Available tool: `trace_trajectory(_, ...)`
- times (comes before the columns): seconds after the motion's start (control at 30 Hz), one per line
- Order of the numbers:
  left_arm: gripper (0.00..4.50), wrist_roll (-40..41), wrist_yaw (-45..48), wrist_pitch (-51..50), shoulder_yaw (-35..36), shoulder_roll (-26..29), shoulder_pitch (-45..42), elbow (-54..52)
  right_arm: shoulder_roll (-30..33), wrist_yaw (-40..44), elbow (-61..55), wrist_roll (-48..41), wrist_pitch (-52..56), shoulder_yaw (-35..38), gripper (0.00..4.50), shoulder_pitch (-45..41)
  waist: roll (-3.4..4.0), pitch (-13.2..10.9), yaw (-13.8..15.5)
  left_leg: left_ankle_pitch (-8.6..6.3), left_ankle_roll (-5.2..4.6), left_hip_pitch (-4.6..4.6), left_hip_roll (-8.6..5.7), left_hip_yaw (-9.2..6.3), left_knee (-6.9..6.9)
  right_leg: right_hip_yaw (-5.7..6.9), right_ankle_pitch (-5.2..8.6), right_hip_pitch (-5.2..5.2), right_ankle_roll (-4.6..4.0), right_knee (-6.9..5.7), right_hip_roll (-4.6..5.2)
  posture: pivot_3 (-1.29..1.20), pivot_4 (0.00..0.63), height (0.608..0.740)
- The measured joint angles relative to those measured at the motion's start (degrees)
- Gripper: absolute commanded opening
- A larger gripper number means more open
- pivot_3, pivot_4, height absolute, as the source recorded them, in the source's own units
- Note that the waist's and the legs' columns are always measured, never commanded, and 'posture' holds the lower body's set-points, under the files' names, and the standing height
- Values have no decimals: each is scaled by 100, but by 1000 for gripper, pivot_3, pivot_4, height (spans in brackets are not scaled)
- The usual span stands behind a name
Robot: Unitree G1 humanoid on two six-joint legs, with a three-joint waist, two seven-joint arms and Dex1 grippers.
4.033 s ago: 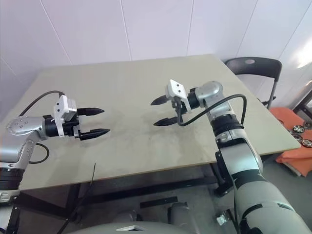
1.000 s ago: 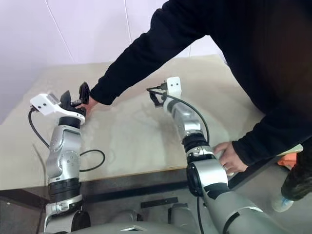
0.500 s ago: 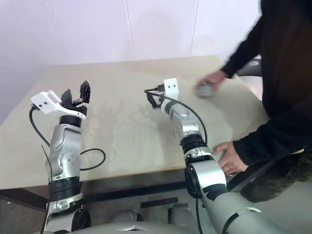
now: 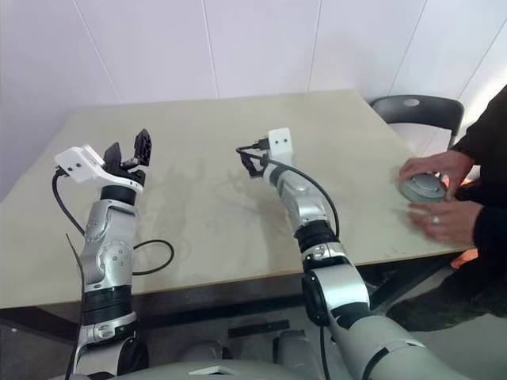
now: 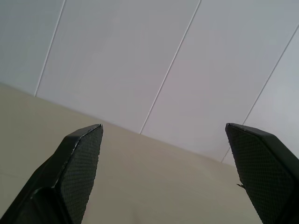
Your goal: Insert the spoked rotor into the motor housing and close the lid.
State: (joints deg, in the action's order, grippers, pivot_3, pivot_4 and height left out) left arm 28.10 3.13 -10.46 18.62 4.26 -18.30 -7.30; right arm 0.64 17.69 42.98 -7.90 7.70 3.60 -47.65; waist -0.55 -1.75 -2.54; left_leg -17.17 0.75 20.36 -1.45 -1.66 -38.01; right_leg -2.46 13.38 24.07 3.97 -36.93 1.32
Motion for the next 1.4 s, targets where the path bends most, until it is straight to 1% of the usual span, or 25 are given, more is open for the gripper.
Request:
trace_trajectory(0.23,4463,0,38,-2,-59,-3,-9,12,22,-44,-59,0,83,-10,4436,83,0,0,0,0,0,0,1,0,0,0,0,0,0,0,-2,0,0,740)
trace_trajectory(0.5,4463,-6,79,4,-99,29,-231,169,17,-1,-54,-11,70,-18,4436,78,0,-1,-1,0,0,0,1,0,1,-1,0,0,0,3,-6,0,0,740)
trace_trajectory(1.27,4463,-50,83,123,-108,-43,-186,271,90,-96,-42,-9,101,-3,4436,40,0,-1,-1,0,0,1,6,-1,2,-2,0,0,0,6,-12,0,0,740)
trace_trajectory(1.4,4463,-47,157,100,-113,21,-211,291,84,-106,-66,-11,100,-2,4436,57,0,-2,0,0,0,1,7,-1,2,-2,0,0,0,6,-15,0,0,740)
